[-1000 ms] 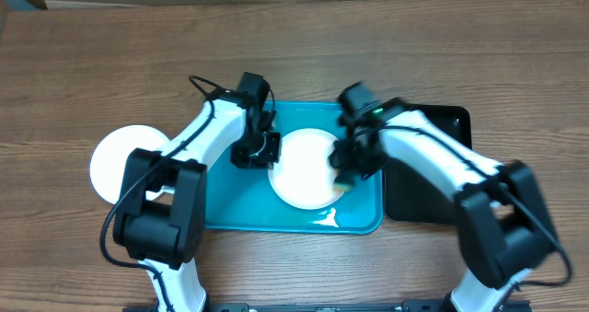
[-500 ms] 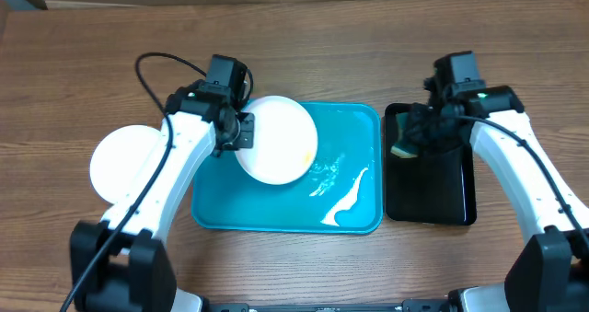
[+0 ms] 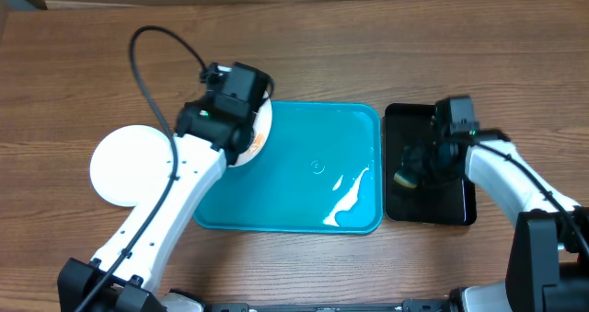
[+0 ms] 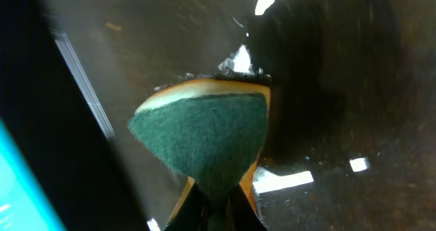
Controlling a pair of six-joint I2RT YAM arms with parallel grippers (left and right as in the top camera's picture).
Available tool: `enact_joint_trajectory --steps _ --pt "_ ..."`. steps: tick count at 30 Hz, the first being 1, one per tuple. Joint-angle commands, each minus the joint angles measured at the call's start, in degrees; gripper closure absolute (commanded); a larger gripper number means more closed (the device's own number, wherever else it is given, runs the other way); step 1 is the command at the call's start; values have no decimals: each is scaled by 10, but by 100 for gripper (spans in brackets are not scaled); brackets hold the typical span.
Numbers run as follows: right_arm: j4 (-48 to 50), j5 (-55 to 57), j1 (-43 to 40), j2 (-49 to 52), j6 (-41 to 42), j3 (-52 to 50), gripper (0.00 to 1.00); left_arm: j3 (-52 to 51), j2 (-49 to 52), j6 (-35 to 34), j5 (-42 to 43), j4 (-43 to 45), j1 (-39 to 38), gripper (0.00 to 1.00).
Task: Clean dirty plates on tray and stack at the side
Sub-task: 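Return the sponge to the black tray with the right gripper, then carry the second white plate left and stack it on the plate pile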
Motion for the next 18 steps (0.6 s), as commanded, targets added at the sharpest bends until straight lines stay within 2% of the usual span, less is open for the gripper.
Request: enact_joint_trajectory --steps 1,8,18 --pt "28 6 -1 2 38 -40 96 4 -11 6 -118 8 -41 96" --pt "32 24 -1 2 47 -63 96 4 -11 10 -151 13 -89 96" --pt "31 24 -1 2 47 -63 96 4 -11 11 -169 13 -102 96"
